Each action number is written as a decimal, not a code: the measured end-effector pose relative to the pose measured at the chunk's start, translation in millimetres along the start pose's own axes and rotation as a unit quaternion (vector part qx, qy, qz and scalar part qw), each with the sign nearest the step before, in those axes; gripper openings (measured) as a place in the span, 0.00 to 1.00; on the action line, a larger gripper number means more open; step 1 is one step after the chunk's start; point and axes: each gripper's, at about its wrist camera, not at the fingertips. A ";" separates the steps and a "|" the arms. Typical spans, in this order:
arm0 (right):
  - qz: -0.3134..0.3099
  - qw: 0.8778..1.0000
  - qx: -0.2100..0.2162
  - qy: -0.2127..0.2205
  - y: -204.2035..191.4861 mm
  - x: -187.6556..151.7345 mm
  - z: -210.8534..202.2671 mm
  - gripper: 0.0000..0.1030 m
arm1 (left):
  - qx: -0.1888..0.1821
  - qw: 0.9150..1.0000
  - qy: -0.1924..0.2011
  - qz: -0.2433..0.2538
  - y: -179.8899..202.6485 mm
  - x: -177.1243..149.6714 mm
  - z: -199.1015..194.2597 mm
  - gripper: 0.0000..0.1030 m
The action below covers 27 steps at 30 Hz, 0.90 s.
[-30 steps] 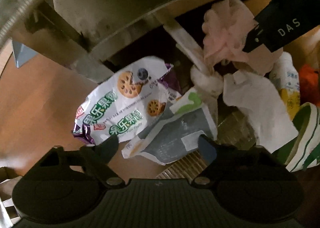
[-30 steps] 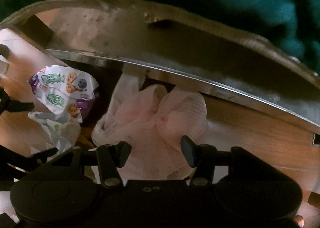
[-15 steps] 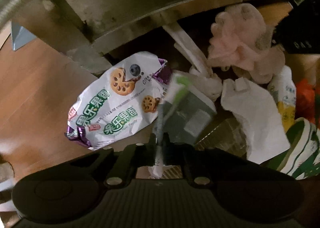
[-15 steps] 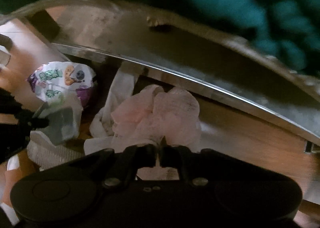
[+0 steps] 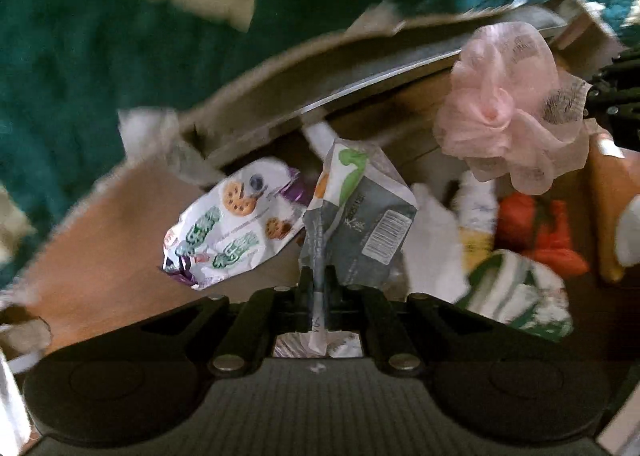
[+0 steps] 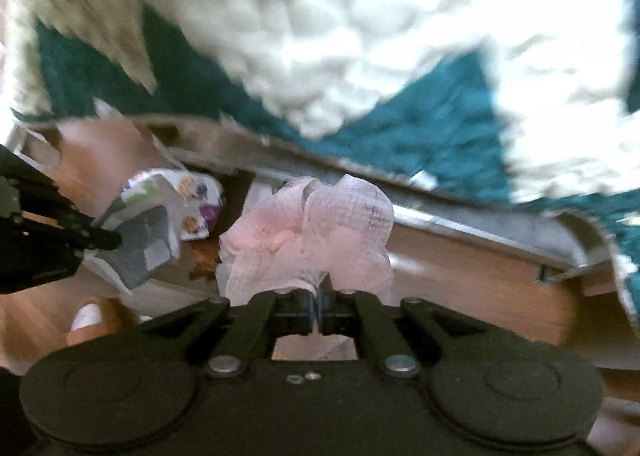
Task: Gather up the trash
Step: 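Carry the pink puff and juice carton in both grippers to the teal wastebasket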
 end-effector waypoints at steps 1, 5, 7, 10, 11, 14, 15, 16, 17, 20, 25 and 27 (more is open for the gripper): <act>0.001 1.000 -0.001 0.007 -1.0 1.0 -14.4 0.02 | -0.002 1.000 0.006 0.003 3.4 2.2 -13.4 0.04; 0.005 0.999 0.000 0.043 -5.9 0.5 -78.4 0.02 | -0.001 0.999 0.031 0.006 17.3 9.6 -67.9 0.04; 0.006 0.998 -0.001 0.059 -8.3 -1.5 -107.1 0.02 | 0.000 0.999 0.047 -0.001 24.4 12.9 -94.3 0.04; 0.007 0.996 -0.009 0.084 -8.6 -5.9 -154.4 0.02 | 0.007 0.997 0.078 -0.019 34.8 16.1 -135.4 0.04; 0.008 0.996 -0.011 0.093 -7.3 -8.8 -168.6 0.02 | 0.009 0.996 0.089 -0.024 38.6 16.9 -149.7 0.04; 0.018 0.991 -0.022 0.130 -1.6 -19.9 -217.4 0.02 | 0.014 0.992 0.118 -0.035 50.7 19.1 -189.9 0.04; 0.021 0.989 -0.024 0.141 1.3 -24.8 -234.3 0.02 | 0.018 0.991 0.130 -0.038 55.7 18.7 -205.7 0.04; 0.022 0.987 -0.027 0.154 3.7 -29.9 -251.5 0.02 | 0.022 0.989 0.140 -0.040 60.8 20.2 -218.7 0.04; 0.022 0.985 -0.034 0.167 6.0 -36.1 -266.9 0.02 | 0.025 0.987 0.152 -0.042 65.7 19.8 -234.3 0.04; 0.027 0.978 -0.047 0.199 14.3 -53.4 -320.7 0.02 | 0.026 0.981 0.187 -0.044 82.0 19.2 -277.4 0.04; 0.029 0.964 -0.072 0.254 27.3 -81.2 -398.3 0.02 | 0.022 0.969 0.240 -0.046 118.4 20.1 -350.9 0.04; 0.029 0.956 -0.084 0.278 32.5 -91.8 -427.3 0.02 | 0.021 0.964 0.264 -0.037 136.8 21.7 -376.9 0.04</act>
Point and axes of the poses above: each gripper's, at about its wrist camera, not at the fingertips, and z roughly the way its jaws point, y to its right, x to its top, and after that the axes turned 6 degrees about x, right-handed
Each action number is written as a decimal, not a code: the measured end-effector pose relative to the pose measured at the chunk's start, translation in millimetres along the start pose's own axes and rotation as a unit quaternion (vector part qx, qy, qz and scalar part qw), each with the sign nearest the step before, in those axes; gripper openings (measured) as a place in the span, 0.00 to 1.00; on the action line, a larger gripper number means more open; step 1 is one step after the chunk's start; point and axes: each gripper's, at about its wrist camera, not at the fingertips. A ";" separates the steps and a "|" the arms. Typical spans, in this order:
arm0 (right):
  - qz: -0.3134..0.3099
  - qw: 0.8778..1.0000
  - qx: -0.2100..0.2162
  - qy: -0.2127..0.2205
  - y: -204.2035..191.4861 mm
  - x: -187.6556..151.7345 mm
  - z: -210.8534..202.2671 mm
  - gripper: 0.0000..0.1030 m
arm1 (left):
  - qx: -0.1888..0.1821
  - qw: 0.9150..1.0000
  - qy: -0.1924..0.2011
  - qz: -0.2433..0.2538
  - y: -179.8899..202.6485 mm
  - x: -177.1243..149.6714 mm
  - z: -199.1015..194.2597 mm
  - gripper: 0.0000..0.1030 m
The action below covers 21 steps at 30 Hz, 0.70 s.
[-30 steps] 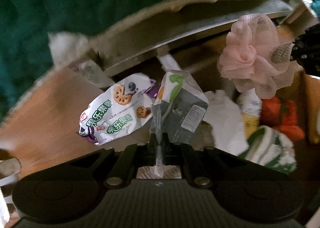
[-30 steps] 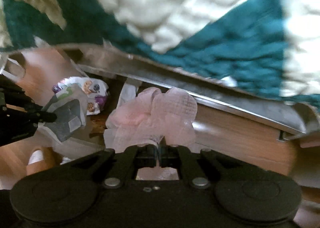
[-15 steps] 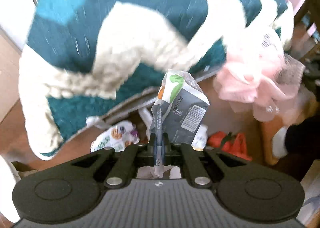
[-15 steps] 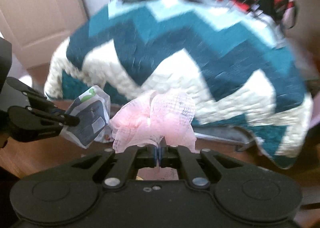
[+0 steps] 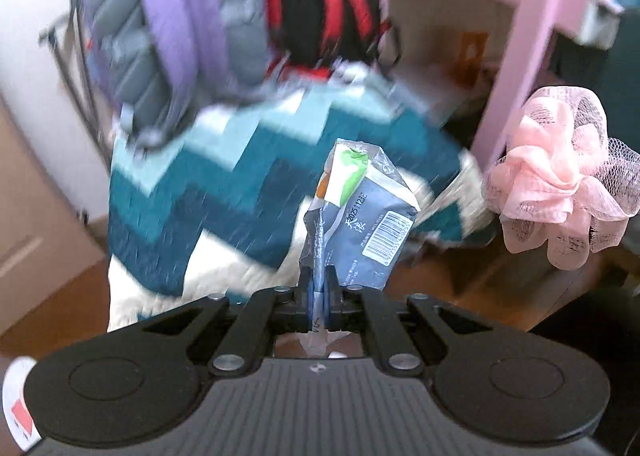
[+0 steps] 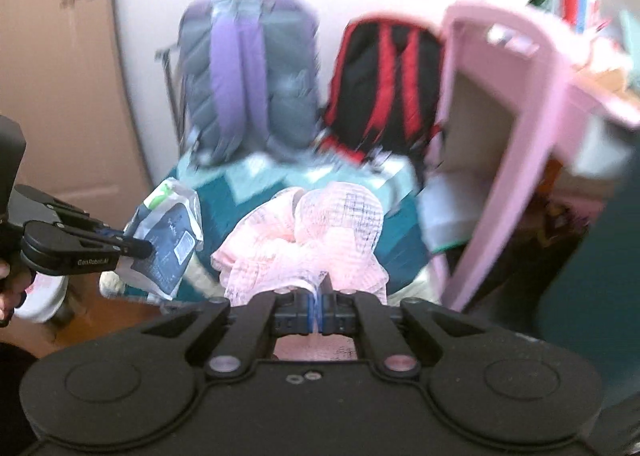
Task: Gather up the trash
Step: 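Carry the pink puff and juice carton in both grippers to the teal wastebasket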
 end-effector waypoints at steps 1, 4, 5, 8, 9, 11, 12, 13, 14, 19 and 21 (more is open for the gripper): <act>0.001 1.000 -0.006 0.012 5.6 3.1 -13.4 0.02 | -0.003 1.000 0.012 0.003 9.6 6.1 -9.9 0.04; 0.005 0.999 -0.025 0.046 25.1 11.8 -49.2 0.02 | -0.014 0.999 0.043 0.013 34.9 25.0 -39.1 0.04; 0.007 0.998 -0.035 0.056 32.7 15.2 -60.9 0.02 | -0.019 0.998 0.055 0.019 44.9 32.8 -48.7 0.04; 0.019 0.995 -0.056 0.077 56.5 22.9 -90.1 0.02 | -0.034 0.995 0.086 0.035 75.1 54.5 -72.1 0.04; 0.025 0.994 -0.062 0.082 64.6 25.5 -99.1 0.02 | -0.040 0.993 0.100 0.044 87.7 63.5 -82.0 0.04; 0.035 0.992 -0.075 0.092 81.6 30.1 -117.4 0.02 | -0.050 0.989 0.125 0.058 110.5 77.5 -97.3 0.04; 0.042 0.991 -0.084 0.098 91.7 33.4 -127.1 0.02 | -0.056 0.988 0.134 0.061 121.7 85.5 -103.9 0.04; 0.049 0.989 -0.092 0.105 100.8 33.4 -138.7 0.02 | -0.064 0.986 0.141 0.065 133.8 95.4 -110.8 0.04; 0.055 0.987 -0.102 0.113 111.6 37.8 -148.4 0.02 | -0.071 0.984 0.148 0.069 144.8 104.2 -117.3 0.04; 0.073 0.977 -0.151 0.134 158.2 55.6 -183.3 0.02 | -0.094 0.973 0.189 0.089 197.9 154.4 -144.2 0.04; 0.076 0.973 -0.172 0.137 176.7 58.5 -191.4 0.02 | -0.104 0.969 0.202 0.095 219.5 174.7 -153.3 0.04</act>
Point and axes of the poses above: each gripper's, at about its wrist camera, not at the fingertips, and z roughly the way its jaws point, y to its right, x to its top, and after that the axes turned 6 degrees about x, right-handed
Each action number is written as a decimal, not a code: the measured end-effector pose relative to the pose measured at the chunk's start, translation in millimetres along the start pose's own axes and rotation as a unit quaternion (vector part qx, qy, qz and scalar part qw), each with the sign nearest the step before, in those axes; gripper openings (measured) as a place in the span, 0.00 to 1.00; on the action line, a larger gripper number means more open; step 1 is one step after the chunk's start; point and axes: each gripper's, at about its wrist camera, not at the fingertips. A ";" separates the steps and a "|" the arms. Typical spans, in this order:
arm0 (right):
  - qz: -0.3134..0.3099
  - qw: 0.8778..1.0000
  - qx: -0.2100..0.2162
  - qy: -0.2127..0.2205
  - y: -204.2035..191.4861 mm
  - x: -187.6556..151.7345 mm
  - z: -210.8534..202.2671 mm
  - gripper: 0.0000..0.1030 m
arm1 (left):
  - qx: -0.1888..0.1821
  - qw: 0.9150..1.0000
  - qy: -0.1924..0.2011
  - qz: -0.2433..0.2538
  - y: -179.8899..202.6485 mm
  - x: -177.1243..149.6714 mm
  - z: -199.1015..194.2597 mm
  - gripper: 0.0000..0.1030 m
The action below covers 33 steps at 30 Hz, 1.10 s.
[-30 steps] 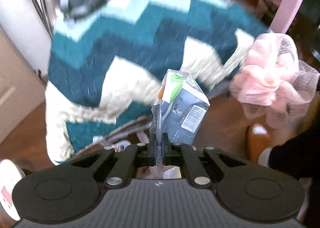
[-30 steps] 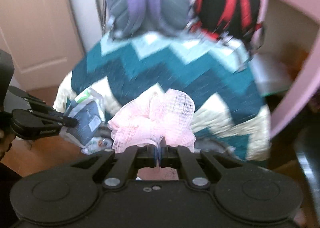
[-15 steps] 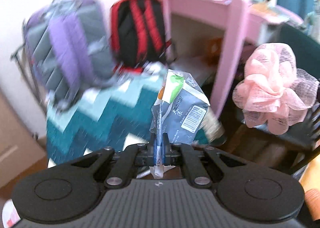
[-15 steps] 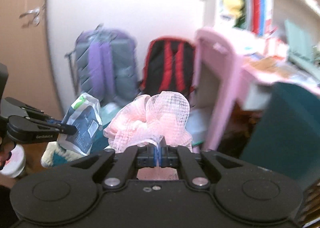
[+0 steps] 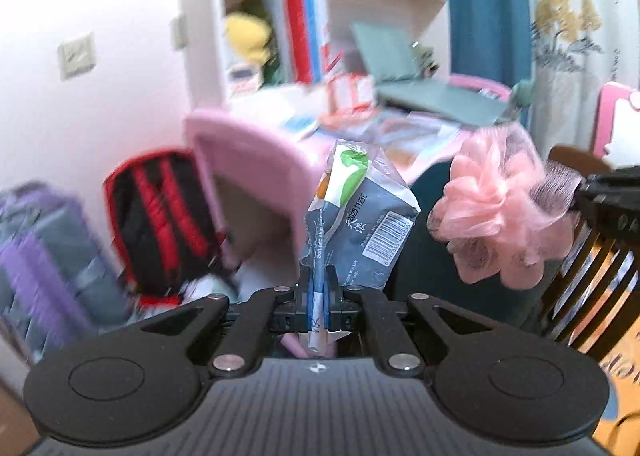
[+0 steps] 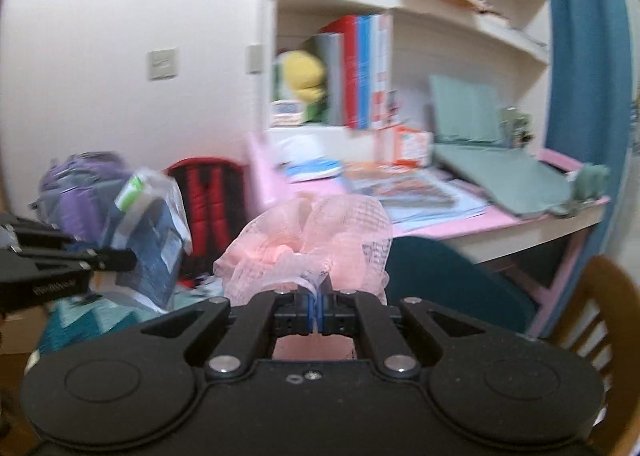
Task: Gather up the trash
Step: 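Carry the pink puff and juice carton in both grippers to the teal wastebasket, then open both grippers over the wastebasket to drop the puff and carton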
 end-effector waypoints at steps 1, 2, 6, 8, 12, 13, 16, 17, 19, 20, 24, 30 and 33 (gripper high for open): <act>0.001 1.000 -0.011 0.001 10.1 2.0 0.7 0.02 | -0.006 1.000 0.008 0.004 9.3 12.0 2.7 0.04; 0.002 1.000 -0.022 0.000 19.3 4.4 4.2 0.02 | -0.012 1.000 0.015 0.008 18.8 22.9 5.6 0.04; 0.026 0.998 -0.047 -0.015 57.1 6.9 21.2 0.02 | -0.036 0.999 0.025 0.027 56.6 58.8 25.0 0.04; 0.036 0.998 -0.054 -0.022 71.4 5.3 31.7 0.02 | -0.047 0.998 0.024 0.034 73.7 70.4 42.0 0.04; 0.044 0.996 -0.059 -0.044 89.5 -5.8 48.2 0.02 | -0.066 0.996 0.008 0.050 109.2 86.0 76.6 0.04; 0.045 0.996 -0.059 -0.051 92.8 -9.4 53.2 0.02 | -0.068 0.996 0.002 0.057 118.4 86.9 85.9 0.04; 0.047 0.995 -0.063 -0.068 100.3 -15.3 66.9 0.02 | -0.077 0.995 -0.023 0.066 138.9 85.9 112.7 0.04; 0.048 0.994 -0.063 -0.074 102.2 -17.4 70.2 0.02 | -0.080 0.994 -0.031 0.068 143.2 84.8 122.4 0.04; 0.051 0.993 -0.063 -0.086 105.9 -19.0 77.7 0.03 | -0.087 0.992 -0.048 0.073 152.6 82.7 137.9 0.04; 0.051 0.992 -0.065 -0.092 106.9 -22.1 80.4 0.03 | -0.090 0.991 -0.059 0.076 156.3 81.3 145.4 0.04; 0.051 0.990 -0.067 -0.115 108.3 -29.2 90.3 0.05 | -0.099 0.986 -0.103 0.084 163.9 71.7 171.8 0.04; 0.056 0.987 -0.059 -0.137 108.5 -34.4 99.6 0.16 | -0.098 0.982 -0.136 0.090 167.0 57.5 191.1 0.05; 0.056 0.987 -0.063 -0.139 108.0 -35.5 99.9 0.19 | -0.099 0.981 -0.141 0.086 166.5 55.3 193.4 0.09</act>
Point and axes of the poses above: each gripper's, at about its wrist camera, not at the fingertips, and z roughly the way its jaws point, y to its right, x to its top, and after that the axes turned 6 degrees about x, right-handed
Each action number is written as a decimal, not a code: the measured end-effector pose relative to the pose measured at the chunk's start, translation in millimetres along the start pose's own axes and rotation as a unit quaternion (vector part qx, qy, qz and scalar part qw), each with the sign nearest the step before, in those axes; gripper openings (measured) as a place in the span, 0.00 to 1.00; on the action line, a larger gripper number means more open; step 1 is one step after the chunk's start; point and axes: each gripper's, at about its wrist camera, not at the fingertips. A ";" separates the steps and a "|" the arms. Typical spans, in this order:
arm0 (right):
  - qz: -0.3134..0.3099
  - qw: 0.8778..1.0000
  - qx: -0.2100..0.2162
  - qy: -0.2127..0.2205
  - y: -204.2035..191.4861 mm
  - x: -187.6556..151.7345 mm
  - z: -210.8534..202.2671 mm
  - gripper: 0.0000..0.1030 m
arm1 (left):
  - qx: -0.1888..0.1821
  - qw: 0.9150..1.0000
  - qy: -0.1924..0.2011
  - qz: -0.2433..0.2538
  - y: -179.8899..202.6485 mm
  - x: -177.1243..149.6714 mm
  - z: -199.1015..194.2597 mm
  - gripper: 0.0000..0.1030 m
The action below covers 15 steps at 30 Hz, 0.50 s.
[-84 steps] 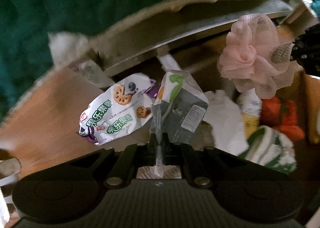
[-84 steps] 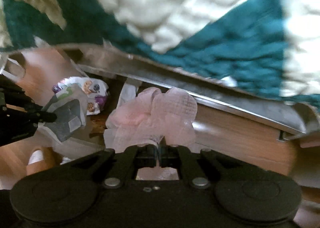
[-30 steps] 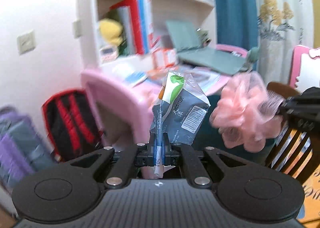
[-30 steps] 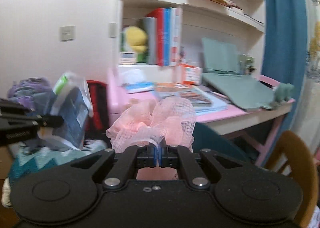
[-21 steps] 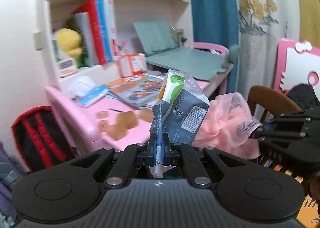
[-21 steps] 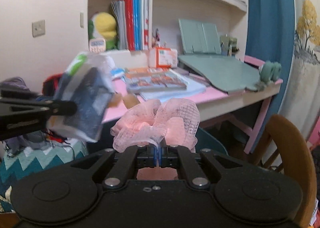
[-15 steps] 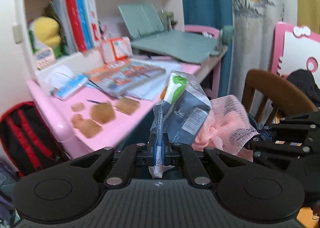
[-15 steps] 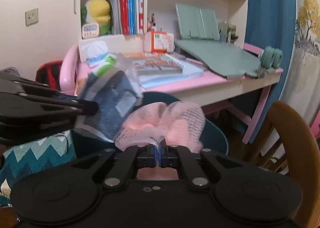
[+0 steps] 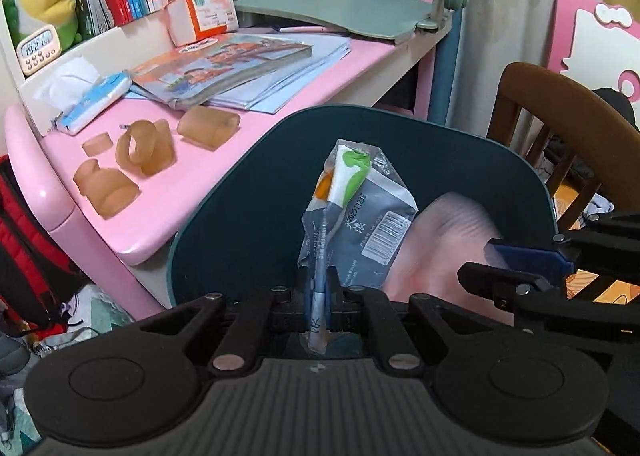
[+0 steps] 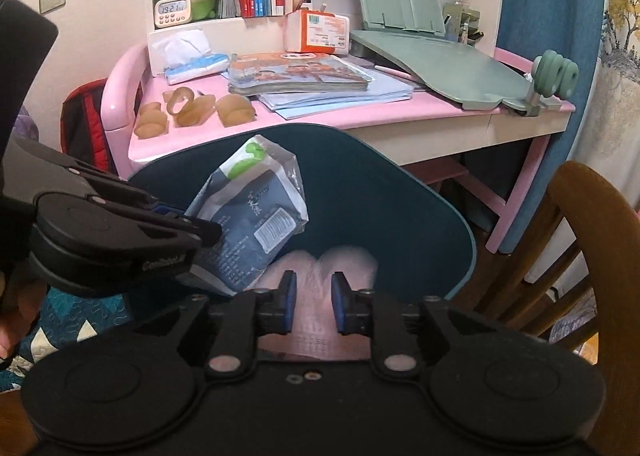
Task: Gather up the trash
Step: 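Open both grippers over the wastebasket to drop the puff and carton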
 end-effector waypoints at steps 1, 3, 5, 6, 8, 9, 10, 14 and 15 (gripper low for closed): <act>0.000 1.000 0.002 0.000 0.3 -0.3 -0.7 0.21 | 0.000 1.000 0.000 -0.002 -0.3 -0.6 -0.3 0.10; 0.004 1.000 0.003 0.002 1.2 -0.8 -4.0 0.25 | -0.003 1.000 0.003 -0.004 -0.1 -1.2 -1.5 0.10; 0.004 1.000 0.003 0.007 1.9 -1.6 -8.7 0.29 | -0.004 1.000 0.004 -0.004 0.3 -0.8 -2.2 0.10; 0.006 1.000 0.003 0.009 2.4 -1.9 -11.5 0.30 | -0.004 1.000 0.004 -0.004 0.6 0.1 -2.2 0.10; 0.008 1.000 0.005 0.015 2.8 -2.8 -18.4 0.32 | -0.007 1.000 0.006 -0.006 1.3 -0.6 -5.6 0.10; 0.010 1.000 0.006 0.017 3.1 -3.0 -21.9 0.32 | -0.010 1.000 0.008 -0.008 1.5 -1.7 -8.7 0.10; 0.010 1.000 0.007 0.020 2.7 -3.3 -25.6 0.33 | -0.013 1.000 0.010 -0.009 1.6 -2.5 -11.9 0.10; 0.009 0.999 0.013 0.029 -1.3 -4.7 -40.3 0.35 | -0.019 1.000 0.016 -0.013 1.4 -6.9 -26.6 0.10; 0.007 0.999 0.016 0.032 -3.2 -5.0 -44.7 0.35 | -0.021 1.000 0.018 -0.013 1.1 -8.5 -31.4 0.10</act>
Point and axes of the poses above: each gripper's, at about its wrist camera, not at the fingertips, and z roughly the way its jaws point, y to its right, x to its top, and after that the axes turned 6 degrees about x, right-handed
